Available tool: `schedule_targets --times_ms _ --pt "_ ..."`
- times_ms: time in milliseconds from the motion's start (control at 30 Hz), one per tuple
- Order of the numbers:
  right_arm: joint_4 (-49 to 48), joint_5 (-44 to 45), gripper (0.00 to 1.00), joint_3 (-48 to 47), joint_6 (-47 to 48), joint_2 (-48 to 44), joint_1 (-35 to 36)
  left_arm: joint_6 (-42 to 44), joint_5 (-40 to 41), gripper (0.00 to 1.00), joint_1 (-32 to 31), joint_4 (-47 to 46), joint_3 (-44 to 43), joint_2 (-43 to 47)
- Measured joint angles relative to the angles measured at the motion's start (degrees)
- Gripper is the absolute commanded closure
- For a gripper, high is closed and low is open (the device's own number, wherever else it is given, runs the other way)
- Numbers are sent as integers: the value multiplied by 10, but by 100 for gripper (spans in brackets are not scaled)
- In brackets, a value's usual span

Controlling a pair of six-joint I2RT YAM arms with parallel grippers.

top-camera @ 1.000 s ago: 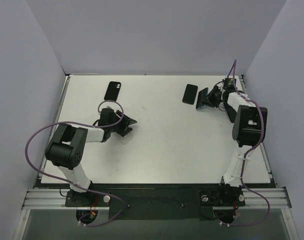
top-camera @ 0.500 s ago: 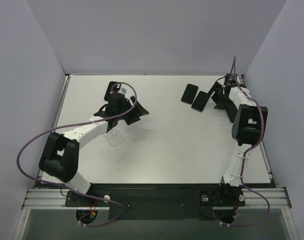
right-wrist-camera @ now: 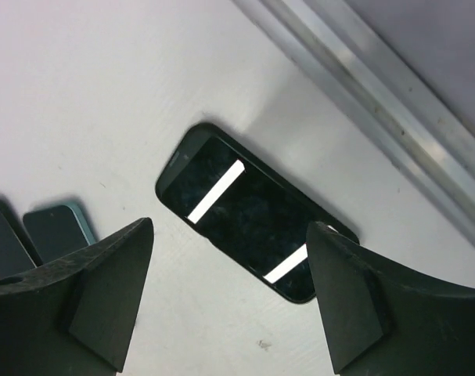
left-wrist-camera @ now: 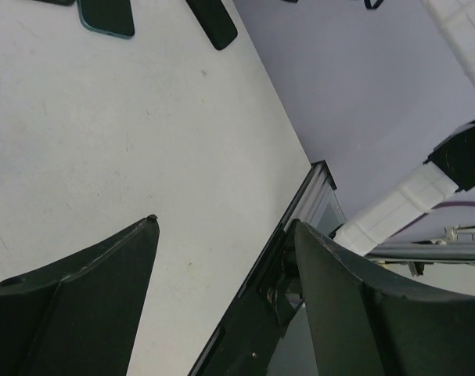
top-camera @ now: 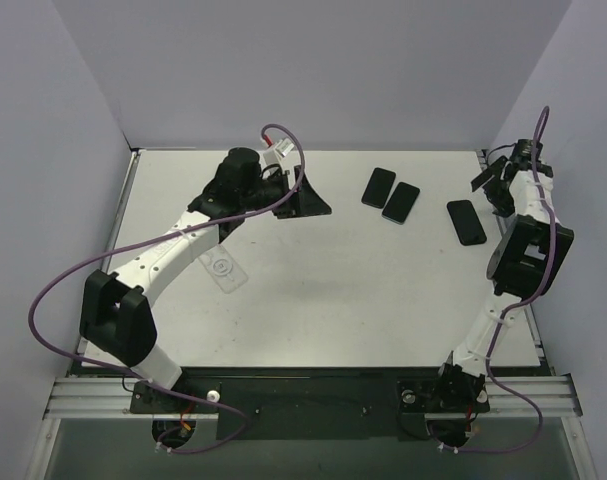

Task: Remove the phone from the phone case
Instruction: Pick up the phone at the center of the board.

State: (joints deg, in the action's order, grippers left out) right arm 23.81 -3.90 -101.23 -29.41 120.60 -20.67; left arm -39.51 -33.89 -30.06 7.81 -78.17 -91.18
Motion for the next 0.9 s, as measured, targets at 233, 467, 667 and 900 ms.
schedule_targets --times_ms 233,467,667,900 --pt "11 -77 23 -116 9 90 -28 11 -54 14 6 12 7 -2" --pt "33 -136 19 -129 26 148 -44 -31 -87 14 69 -32 49 -3" --pt "38 -146 17 -89 60 132 -35 -85 -101 13 124 -95 83 -4" --pt "54 -109 13 -33 84 96 4 -104 -115 13 125 -127 83 -4"
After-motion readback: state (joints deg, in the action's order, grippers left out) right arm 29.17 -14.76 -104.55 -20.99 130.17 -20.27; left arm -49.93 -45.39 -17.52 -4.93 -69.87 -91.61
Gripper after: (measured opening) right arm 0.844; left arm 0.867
